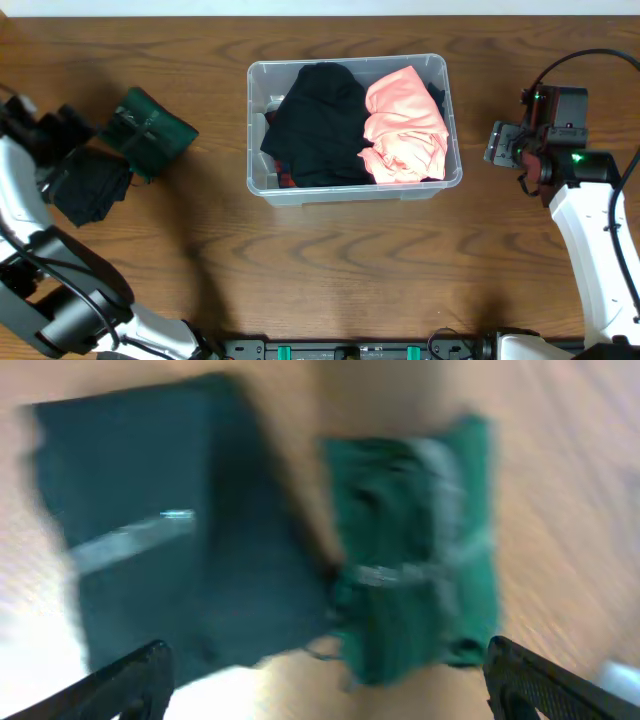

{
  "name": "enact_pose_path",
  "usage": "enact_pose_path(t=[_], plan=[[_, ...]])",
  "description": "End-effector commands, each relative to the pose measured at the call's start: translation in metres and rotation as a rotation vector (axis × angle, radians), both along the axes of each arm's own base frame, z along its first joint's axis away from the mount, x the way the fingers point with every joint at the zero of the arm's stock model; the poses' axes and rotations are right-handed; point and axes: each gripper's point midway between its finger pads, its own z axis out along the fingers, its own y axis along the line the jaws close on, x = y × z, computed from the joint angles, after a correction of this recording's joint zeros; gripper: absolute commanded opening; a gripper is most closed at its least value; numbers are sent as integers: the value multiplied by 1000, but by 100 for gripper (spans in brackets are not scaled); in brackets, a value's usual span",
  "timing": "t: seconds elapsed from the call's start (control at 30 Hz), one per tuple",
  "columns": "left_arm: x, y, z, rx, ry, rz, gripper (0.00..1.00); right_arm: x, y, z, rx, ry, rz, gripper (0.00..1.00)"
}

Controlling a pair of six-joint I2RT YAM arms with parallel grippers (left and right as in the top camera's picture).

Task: Pack container
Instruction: 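Move left gripper back to the black taped garment and grasp it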

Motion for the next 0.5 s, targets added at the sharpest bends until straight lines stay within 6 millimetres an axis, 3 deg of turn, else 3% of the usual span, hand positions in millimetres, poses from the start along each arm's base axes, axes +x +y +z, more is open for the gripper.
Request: enact_pose_path(t=[0.0, 0.07, 0.2, 0.47], plan=[[-36, 44, -8, 41, 58, 129, 98, -1, -3, -3, -8, 13, 5, 76], [-55, 62, -14, 31, 73, 188, 98, -1, -3, -3, -8, 13, 5, 76], [-76, 76, -32, -18, 102, 244, 98, -1, -3, -3, -8, 13, 5, 76], [-55, 56, -86, -227, 56, 153, 98, -1, -3, -3, -8, 14, 5, 76]])
